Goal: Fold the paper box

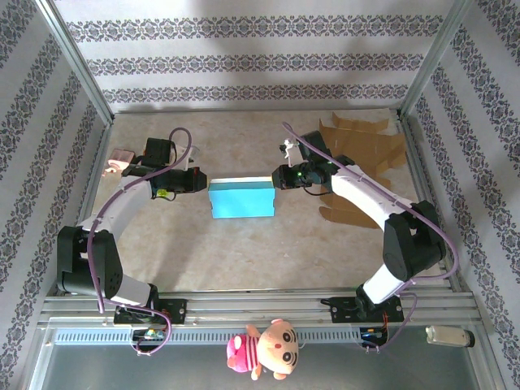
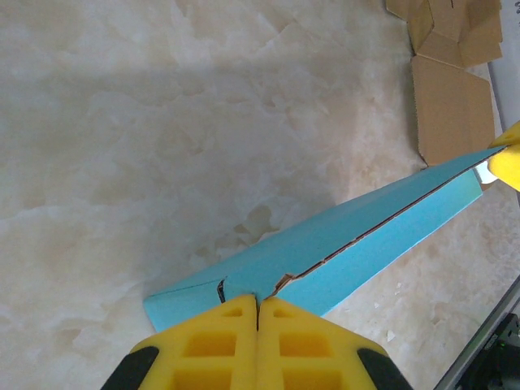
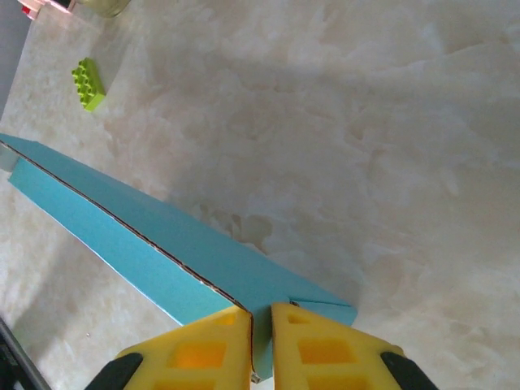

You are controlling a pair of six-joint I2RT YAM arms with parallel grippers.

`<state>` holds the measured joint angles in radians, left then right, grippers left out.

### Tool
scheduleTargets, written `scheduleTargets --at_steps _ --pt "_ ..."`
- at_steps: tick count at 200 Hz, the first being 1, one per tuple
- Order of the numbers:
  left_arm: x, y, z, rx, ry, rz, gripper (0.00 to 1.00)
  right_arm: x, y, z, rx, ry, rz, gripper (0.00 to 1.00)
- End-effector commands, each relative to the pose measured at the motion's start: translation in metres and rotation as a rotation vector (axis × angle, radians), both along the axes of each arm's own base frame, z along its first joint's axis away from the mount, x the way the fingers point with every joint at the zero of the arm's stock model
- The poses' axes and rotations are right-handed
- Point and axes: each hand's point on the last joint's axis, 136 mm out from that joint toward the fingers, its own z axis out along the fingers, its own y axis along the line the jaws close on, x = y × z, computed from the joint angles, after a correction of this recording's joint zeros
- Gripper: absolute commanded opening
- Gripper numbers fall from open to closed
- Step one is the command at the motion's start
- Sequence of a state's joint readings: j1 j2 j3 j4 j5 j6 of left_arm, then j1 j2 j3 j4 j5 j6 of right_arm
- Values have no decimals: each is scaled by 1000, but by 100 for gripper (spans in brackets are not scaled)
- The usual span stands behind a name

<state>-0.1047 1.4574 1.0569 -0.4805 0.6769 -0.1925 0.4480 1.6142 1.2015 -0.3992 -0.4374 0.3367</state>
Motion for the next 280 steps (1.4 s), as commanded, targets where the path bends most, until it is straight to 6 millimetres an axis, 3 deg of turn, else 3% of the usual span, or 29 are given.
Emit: scheduleTargets --at_steps 1,84,151,203,280 --pt "-16 -3 -17 14 83 6 0 -6 7 11 40 38 -38 14" --pt "-19 -6 -19 31 82 3 0 -19 8 -13 20 114 -85 14" --pt "-31 -8 -12 -27 67 81 0 -41 3 -30 -117 32 -58 14" --pt "-37 -6 -13 -91 43 168 0 -41 4 -14 -139 -129 -75 13" --pt "-11 -16 40 -126 -185 191 0 -16 15 41 -98 -431 -124 12"
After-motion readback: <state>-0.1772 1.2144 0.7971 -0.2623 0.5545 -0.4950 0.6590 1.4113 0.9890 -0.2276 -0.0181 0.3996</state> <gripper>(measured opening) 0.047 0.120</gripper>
